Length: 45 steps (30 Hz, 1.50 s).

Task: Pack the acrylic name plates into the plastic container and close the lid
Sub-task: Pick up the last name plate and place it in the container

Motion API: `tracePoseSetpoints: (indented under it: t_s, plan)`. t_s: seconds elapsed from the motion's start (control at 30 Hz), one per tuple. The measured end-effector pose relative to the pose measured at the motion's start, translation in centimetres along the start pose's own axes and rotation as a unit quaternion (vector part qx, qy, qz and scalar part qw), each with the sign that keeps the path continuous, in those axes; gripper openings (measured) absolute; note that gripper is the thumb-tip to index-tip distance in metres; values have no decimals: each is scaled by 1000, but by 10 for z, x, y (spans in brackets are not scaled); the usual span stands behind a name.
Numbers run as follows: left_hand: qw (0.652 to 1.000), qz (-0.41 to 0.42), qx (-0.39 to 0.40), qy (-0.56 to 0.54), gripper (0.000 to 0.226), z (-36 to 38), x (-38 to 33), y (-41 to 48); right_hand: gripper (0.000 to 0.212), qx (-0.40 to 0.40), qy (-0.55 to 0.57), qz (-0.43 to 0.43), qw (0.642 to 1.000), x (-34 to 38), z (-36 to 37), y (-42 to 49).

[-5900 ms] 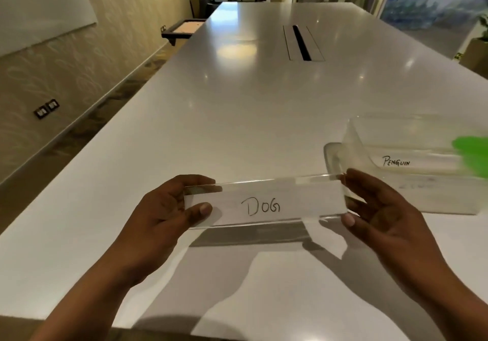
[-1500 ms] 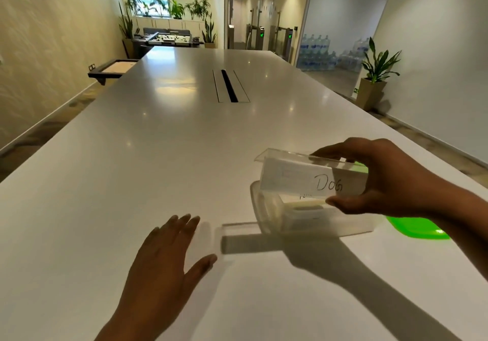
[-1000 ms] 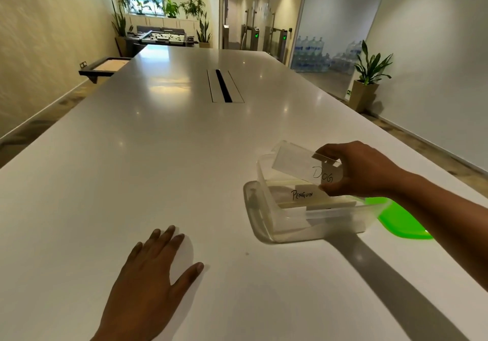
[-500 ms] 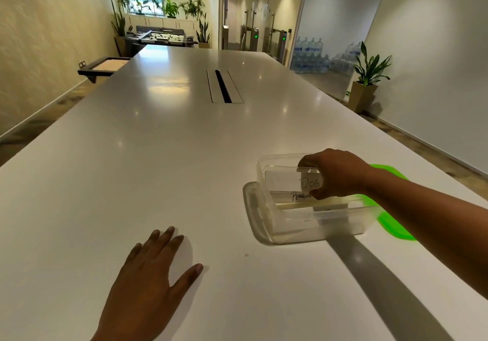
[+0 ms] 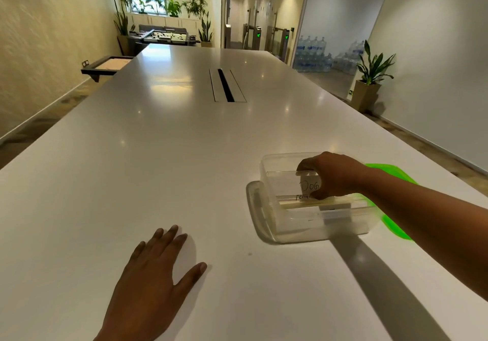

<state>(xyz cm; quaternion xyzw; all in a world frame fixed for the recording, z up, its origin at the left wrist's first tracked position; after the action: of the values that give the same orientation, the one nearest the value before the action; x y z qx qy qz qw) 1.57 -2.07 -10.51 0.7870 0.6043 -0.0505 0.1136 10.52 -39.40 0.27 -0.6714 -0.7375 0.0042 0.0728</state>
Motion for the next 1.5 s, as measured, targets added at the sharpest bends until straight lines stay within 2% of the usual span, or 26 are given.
tracePoseSetpoints:
  t_s: [0.37, 0.57, 0.7, 0.83, 1.03, 1.13, 1.23, 1.37, 1.5]
  plan:
    - [1000, 0, 1, 3, 90, -2, -2, 0, 59, 9, 77, -30, 997, -11, 3, 2]
    - [1000, 0, 0, 6, 93, 0, -1, 1, 46, -42, 114, -51, 991, -16, -4, -3]
    - [1000, 2, -4, 8, 89, 2, 0, 1, 40, -105, 129, -58, 984, -3, -9, -18]
    - [1000, 3, -8, 5, 87, 3, 1, 1, 36, -211, 175, -63, 960, 28, -7, -46]
    - [1000, 0, -16, 9, 92, 4, 0, 0, 36, -361, 279, -127, 881, 89, 13, -94]
    - [1000, 0, -20, 18, 94, 6, -1, -1, 47, -336, 315, -161, 873, 124, 42, -116]
    - [999, 5, -25, 29, 94, 9, -1, -2, 49, -258, 306, -171, 900, 147, 74, -130]
    - [999, 13, -28, 40, 92, 11, -1, -2, 50, -173, 295, -129, 931, 152, 108, -126]
    - [998, 19, -27, 47, 88, 11, 0, -2, 61, -142, 275, -91, 947, 154, 127, -118]
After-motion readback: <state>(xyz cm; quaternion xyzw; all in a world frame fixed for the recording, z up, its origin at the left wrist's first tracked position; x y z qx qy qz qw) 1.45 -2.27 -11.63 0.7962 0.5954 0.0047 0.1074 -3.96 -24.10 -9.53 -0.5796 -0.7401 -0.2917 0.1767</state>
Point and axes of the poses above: each hand's wrist, its own y-axis towards the middle knuckle, its own z-axis out of the palm, x = y × z, the point moved 1 cm from there along y, towards the middle knuckle, and after that the axes turned 9 degrees about y, right-handed, at the moved point
